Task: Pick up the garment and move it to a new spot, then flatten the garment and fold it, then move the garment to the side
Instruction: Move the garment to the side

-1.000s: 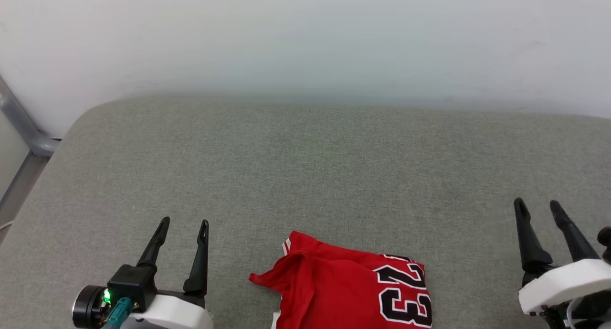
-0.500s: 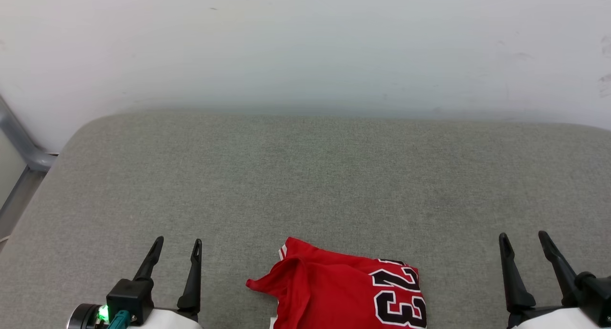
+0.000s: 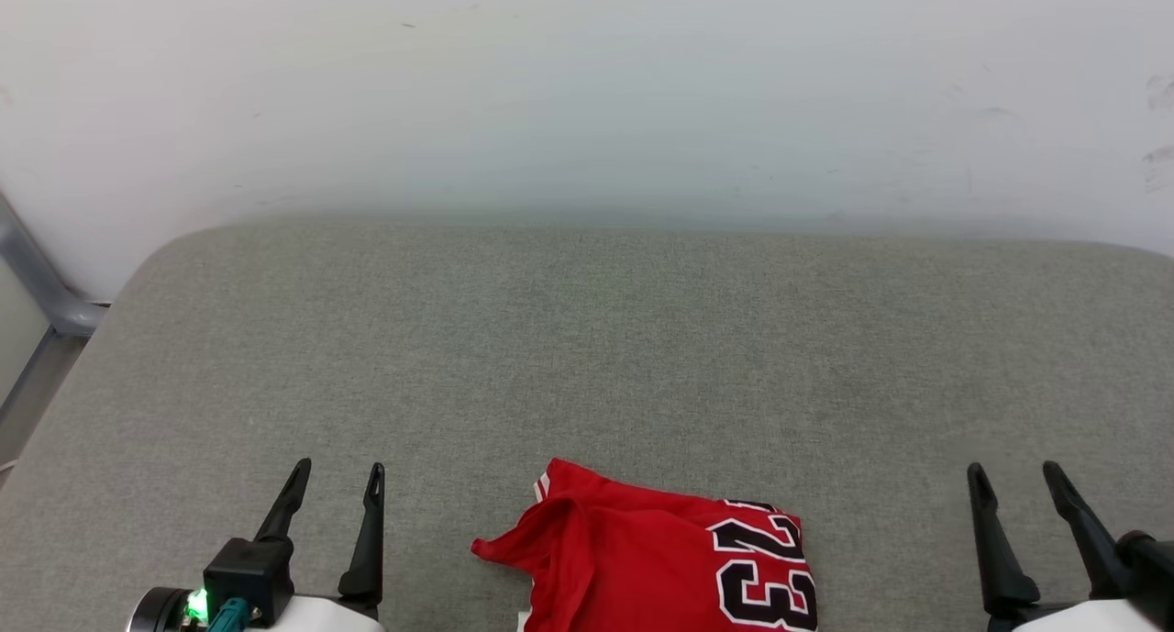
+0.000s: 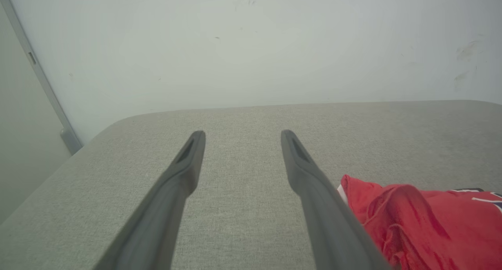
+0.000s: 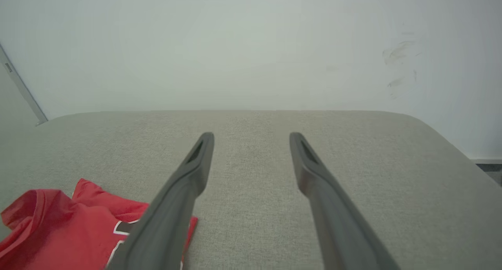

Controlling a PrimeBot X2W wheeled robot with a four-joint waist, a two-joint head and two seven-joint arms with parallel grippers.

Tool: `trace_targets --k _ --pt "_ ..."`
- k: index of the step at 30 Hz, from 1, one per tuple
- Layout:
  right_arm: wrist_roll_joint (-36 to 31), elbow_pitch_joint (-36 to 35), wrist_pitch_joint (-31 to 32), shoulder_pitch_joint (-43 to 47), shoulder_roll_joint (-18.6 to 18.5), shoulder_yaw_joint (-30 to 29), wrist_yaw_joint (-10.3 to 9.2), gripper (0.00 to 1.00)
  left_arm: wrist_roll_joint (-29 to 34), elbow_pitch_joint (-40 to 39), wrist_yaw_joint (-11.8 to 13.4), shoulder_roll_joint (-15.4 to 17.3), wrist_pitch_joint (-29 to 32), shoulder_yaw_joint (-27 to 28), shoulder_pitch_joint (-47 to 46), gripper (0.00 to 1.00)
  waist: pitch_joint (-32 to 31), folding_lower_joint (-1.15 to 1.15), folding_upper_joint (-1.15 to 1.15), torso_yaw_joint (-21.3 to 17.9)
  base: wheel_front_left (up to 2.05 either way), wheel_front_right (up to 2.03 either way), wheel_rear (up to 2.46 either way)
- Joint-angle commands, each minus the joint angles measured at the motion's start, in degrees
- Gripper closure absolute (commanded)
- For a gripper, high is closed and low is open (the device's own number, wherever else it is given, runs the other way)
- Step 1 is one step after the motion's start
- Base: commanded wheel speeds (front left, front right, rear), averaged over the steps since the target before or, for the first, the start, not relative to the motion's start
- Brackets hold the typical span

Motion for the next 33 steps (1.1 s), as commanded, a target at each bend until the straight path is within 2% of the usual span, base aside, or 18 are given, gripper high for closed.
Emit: trace_targets --k 1,6,10,14,15,17,25,33 --pt "1.48 -0.14 1.00 0.68 0.18 -0.62 -0.05 0.00 -0.31 0.09 0.08 0.03 -0.22 -0.06 -0.49 0.00 0.13 0.00 0.00 0.12 0.00 0.00 0.00" --pt "7.70 2.51 8.52 1.42 0.17 -4.87 -0.04 0.00 -0.20 -0.25 0.28 -0.29 -0.33 -0.19 -1.89 0.00 1.05 0.00 0.00 1.09 0.00 0.00 0.00" --pt "13.29 5.31 18.11 2.45 0.16 -7.80 -0.05 0.00 -0.34 -0.93 0.54 -0.91 -0.45 -0.07 -3.03 0.00 2.22 0.00 0.00 2.49 0.00 0.00 0.00" --pt "18.49 6.61 27.96 2.12 -1.09 -6.95 -0.04 0.00 -0.43 -1.76 0.25 -1.30 -0.52 -0.12 -4.29 0.00 4.52 0.00 0.00 4.17 0.00 0.00 0.00" --pt "18.49 6.61 27.96 2.12 -1.09 -6.95 -0.04 0.00 -0.43 -1.76 0.25 -1.30 -0.52 -0.12 -4.29 0.00 4.52 0.00 0.00 4.17 0.00 0.00 0.00" --pt "21.17 6.85 32.36 0.54 -1.77 -5.23 -0.05 0.00 -0.23 -2.14 -0.04 -1.92 -0.60 -0.34 -5.67 0.00 7.31 0.00 0.00 5.60 0.00 0.00 0.00" --pt "27.03 8.87 35.89 -3.69 -3.41 1.89 -0.05 0.00 0.41 -3.39 -0.93 -3.63 -0.58 0.21 -9.27 0.00 12.78 0.00 0.00 8.27 0.00 0.00 0.00" --pt "29.90 16.01 39.49 -6.14 -4.59 7.56 -0.10 0.00 1.55 -3.39 -2.53 -5.45 -0.54 0.89 -11.46 0.00 16.29 0.00 0.00 9.41 0.00 0.00 0.00"
